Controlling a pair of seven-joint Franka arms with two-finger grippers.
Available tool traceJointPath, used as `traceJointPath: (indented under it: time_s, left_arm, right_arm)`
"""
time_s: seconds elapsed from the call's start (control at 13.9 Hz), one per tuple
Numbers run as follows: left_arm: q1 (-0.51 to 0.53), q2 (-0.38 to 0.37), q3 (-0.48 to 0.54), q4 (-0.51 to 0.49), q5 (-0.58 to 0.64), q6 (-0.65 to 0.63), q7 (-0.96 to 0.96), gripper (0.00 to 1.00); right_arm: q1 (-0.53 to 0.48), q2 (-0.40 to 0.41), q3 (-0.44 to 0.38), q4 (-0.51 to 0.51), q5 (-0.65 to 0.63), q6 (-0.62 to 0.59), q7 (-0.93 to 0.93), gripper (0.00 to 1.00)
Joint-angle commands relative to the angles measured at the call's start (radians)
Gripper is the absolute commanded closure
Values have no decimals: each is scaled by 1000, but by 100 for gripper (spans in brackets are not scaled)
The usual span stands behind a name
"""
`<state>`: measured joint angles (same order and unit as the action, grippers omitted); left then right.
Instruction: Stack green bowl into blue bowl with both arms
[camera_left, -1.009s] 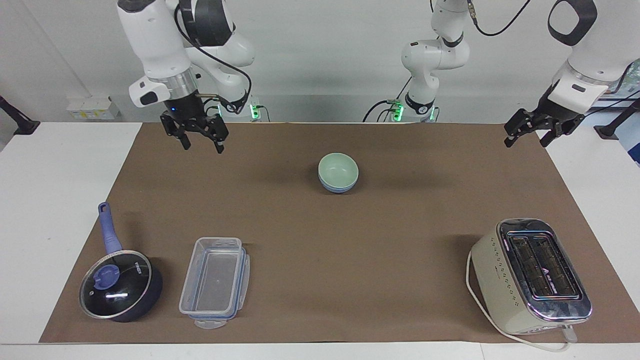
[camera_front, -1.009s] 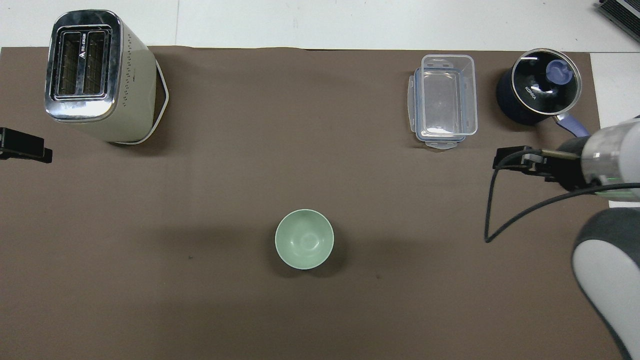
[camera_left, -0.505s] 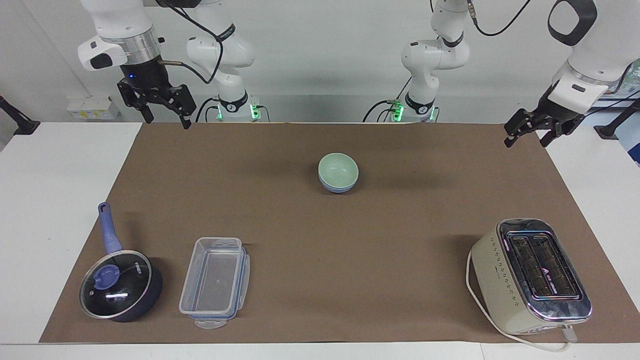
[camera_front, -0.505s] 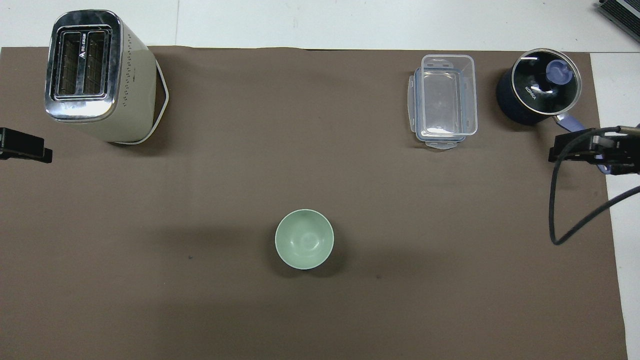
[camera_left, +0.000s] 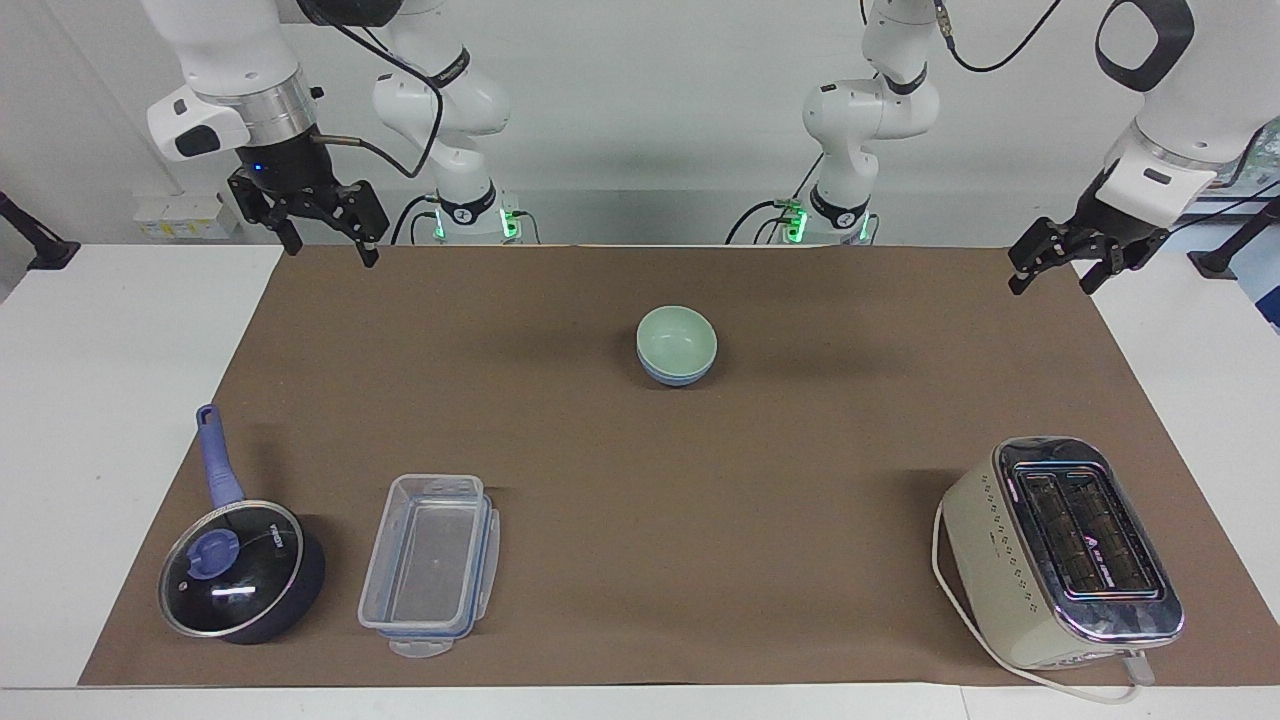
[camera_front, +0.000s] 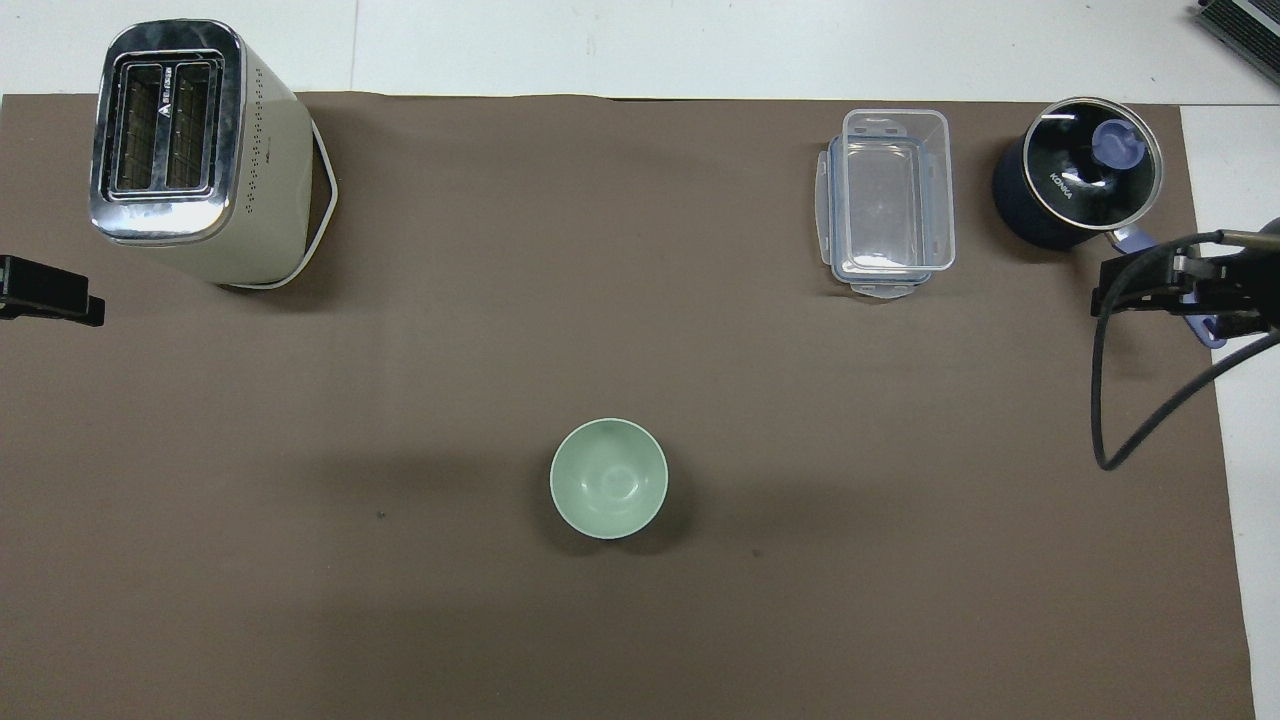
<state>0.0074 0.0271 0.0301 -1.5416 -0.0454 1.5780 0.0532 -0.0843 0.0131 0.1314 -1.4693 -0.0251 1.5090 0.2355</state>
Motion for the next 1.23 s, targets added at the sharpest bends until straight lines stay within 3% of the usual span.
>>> traceJointPath:
  time_s: [0.0, 0.43, 1.15]
  left_arm:
    - [-4, -6, 1, 5, 16, -15, -12, 0]
    - [-4, -6, 1, 5, 16, -15, -12, 0]
    - [-4, -6, 1, 5, 16, -15, -12, 0]
  right_arm:
    - [-8, -27, 8, -37, 2, -7, -30, 0]
    - [-5, -88, 8, -137, 30, 8, -30, 0]
    - [-3, -91, 8, -138, 33, 8, -30, 0]
